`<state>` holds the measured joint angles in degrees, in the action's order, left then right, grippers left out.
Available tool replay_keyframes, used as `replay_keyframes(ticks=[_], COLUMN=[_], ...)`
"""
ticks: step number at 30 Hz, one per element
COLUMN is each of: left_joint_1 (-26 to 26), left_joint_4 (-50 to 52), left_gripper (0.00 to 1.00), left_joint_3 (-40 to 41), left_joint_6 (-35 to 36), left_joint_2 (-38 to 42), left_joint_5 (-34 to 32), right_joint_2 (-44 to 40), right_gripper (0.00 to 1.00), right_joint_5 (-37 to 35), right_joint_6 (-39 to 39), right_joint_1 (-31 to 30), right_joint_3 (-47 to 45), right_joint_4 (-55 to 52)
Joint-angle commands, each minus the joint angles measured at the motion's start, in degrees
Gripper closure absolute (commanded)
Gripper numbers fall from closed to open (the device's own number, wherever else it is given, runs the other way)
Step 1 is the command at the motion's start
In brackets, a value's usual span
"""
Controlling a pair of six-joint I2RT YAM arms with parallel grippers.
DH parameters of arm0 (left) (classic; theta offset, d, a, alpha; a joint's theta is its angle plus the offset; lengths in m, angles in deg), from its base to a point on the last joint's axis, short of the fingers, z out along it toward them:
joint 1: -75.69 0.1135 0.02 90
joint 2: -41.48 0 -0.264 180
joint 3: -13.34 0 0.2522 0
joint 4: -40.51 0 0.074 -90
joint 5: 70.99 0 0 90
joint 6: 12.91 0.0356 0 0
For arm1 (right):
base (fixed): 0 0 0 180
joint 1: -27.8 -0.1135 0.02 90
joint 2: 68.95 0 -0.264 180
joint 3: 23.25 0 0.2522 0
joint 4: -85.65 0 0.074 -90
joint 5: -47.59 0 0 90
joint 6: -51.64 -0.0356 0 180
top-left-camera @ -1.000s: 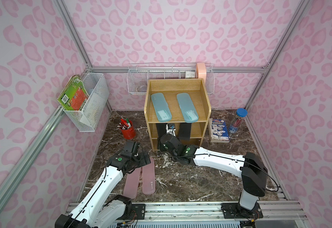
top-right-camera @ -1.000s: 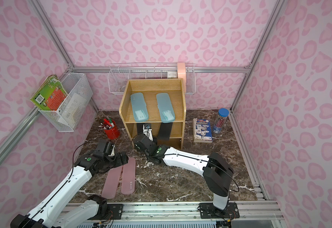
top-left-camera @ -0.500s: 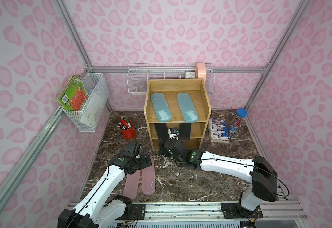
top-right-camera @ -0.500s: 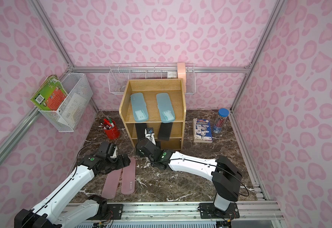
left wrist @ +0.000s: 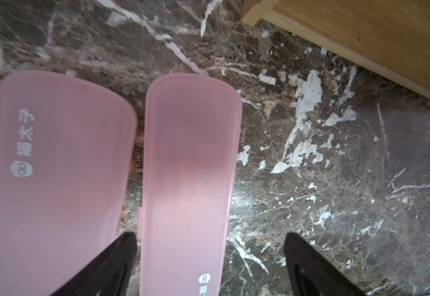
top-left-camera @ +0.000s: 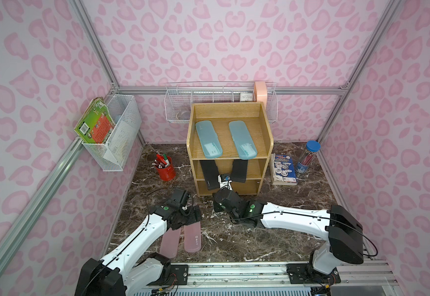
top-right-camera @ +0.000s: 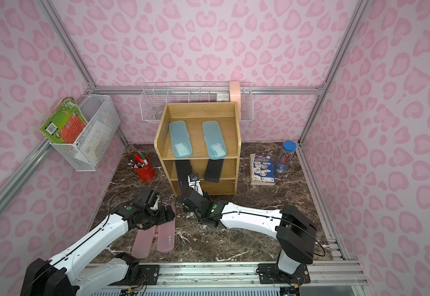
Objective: Place the pencil cases on the shelf according to color
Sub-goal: Place the pencil case on the shelf, then move the pencil case to the center of the board.
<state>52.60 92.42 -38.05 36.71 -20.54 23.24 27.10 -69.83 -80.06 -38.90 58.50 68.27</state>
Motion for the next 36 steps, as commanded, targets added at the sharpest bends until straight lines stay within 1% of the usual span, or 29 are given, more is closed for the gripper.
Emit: replay_keyframes(ticks=[1,4,7,10,14,18,23,26,29,31,36], left_joint_1=[-1.3,-2.4,-4.0,-5.7,-7.1,-7.7,-9.0,-11.1,-14.6,-17.4,-25.2], left_joint_4=[-0.5,-0.7,0.2,1.2,3.2,3.2,1.1,0.7,-1.0,-3.1,-3.9], left_gripper=[0.05,0.05,0.05,0.05,0.05,0.06,0.07,0.08,0.10,0.11,0.13], left_joint_3=[0.3,0.8,0.9,0.7,0.4,1.0,1.7,0.8,-0.1,-1.3,-8.0], left_joint_6=[-2.3,-3.1,-3.7,-4.3,-4.9,-5.0,-5.3,-6.0,-7.6,-9.0,-14.2], left_joint_2=[-1.5,-2.6,-3.4,-4.4,-4.6,-5.2,-8.7,-11.8,-14.7,-17.6,-26.6], left_joint_5=[-2.2,-2.6,-3.7,-5.0,-7.7,-8.3,-8.3,-8.9,-9.6,-8.9,-9.5], right_joint_2=[2.1,3.9,4.9,4.1,0.5,-4.9,-11.3,-15.3,-19.4,-22.5,-31.3], right_gripper=[0.58,0.58,0.55,0.55,0.52,0.51,0.51,0.51,0.50,0.50,0.50], right_joint_5=[2.6,3.8,3.7,4.1,4.9,4.1,-2.5,-6.6,-10.0,-11.7,-16.6], right_joint_6=[2.3,4.3,5.8,6.2,5.7,3.3,-0.6,-4.0,-6.5,-8.9,-14.2], right_joint_1=[1.8,3.0,3.5,3.5,2.5,-0.5,-6.3,-8.7,-10.7,-11.5,-13.8], right_joint_3=[2.0,4.4,6.6,6.2,1.4,-5.7,-13.2,-16.6,-20.4,-22.6,-27.3], right_joint_4=[3.7,5.6,5.3,5.1,5.3,6.1,5.9,3.7,1.5,-1.1,-9.3])
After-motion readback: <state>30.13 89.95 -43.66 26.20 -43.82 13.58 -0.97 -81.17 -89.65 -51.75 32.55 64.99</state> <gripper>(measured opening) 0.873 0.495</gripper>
